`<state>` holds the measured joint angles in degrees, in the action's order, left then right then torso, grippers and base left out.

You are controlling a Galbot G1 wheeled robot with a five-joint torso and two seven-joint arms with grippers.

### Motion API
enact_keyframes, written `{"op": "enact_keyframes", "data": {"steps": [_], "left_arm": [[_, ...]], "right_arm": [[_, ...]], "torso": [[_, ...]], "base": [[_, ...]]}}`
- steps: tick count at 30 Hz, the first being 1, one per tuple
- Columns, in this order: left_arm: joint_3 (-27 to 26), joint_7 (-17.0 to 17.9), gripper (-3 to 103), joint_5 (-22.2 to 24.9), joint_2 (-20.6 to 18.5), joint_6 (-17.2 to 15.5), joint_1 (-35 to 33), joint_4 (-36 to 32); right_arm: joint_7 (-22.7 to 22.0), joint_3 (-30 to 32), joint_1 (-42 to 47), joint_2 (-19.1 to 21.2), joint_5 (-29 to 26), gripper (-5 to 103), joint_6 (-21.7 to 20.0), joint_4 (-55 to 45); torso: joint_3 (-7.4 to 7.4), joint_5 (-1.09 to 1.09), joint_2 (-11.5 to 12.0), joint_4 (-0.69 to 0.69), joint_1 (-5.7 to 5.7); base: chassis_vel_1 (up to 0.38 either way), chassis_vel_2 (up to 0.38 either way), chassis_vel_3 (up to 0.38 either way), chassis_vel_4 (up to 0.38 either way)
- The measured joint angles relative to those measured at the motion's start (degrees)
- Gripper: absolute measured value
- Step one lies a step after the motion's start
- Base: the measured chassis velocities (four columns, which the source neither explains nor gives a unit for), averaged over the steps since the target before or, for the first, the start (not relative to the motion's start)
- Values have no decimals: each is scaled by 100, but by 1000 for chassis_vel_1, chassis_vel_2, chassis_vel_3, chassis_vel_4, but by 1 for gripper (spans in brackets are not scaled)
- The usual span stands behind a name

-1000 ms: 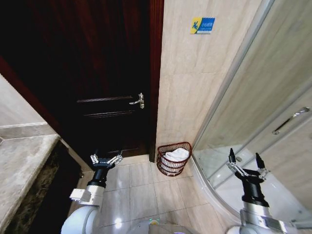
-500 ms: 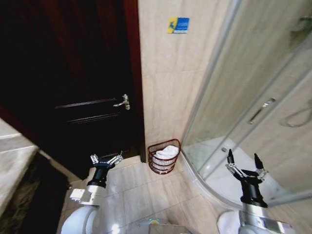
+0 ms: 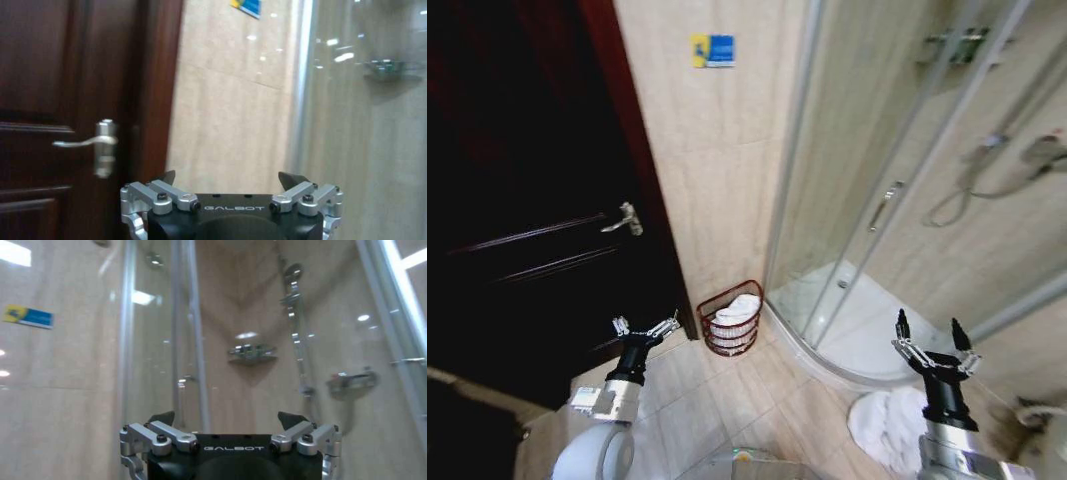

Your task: Discard the used towel into the hamper.

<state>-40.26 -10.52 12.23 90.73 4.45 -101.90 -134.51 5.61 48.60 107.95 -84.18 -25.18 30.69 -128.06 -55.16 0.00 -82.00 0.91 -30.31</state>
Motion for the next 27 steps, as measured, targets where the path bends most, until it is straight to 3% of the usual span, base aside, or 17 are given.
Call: {"op": "enact_keyframes", "data": {"steps": [27], "left_arm": [[0, 0, 100, 0, 0, 0, 0, 0]], "right_arm": [[7, -237, 56, -44, -39, 100, -45, -89]], "torso": [[0, 0, 0, 0, 0]], "base": [[-123, -127, -122, -127]]}}
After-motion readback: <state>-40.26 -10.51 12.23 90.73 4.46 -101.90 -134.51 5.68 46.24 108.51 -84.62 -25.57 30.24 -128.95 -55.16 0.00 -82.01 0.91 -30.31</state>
